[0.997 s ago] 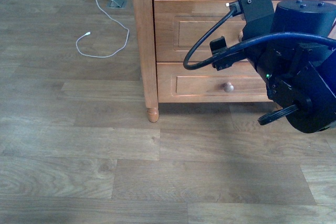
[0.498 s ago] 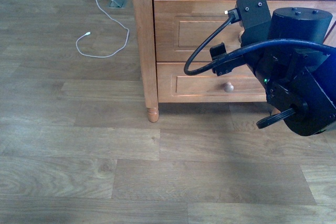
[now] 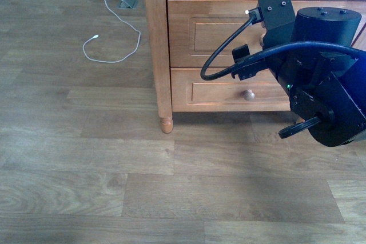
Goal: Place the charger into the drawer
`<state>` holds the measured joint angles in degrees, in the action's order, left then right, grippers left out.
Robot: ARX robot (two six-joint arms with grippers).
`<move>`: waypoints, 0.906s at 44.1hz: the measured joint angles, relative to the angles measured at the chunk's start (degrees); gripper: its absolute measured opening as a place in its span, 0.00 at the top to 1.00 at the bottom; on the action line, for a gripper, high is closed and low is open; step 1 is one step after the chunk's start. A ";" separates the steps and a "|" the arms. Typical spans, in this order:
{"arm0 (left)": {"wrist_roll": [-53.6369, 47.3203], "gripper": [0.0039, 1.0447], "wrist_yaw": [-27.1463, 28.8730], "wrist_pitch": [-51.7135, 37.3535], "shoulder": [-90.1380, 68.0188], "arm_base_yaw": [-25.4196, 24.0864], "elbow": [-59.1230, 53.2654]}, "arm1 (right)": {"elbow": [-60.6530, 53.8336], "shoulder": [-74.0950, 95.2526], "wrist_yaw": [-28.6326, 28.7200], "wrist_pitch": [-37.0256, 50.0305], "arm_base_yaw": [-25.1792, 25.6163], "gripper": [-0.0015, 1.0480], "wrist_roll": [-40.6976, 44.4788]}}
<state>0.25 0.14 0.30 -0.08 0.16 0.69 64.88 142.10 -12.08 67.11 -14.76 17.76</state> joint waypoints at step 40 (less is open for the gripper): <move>0.00 0.06 -0.02 0.00 0.00 0.00 0.00 | -9.79 -8.44 5.90 -5.66 1.07 0.78 -3.13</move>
<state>0.25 0.12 0.30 -0.08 0.16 0.69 55.09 133.67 -6.17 61.45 -13.69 14.63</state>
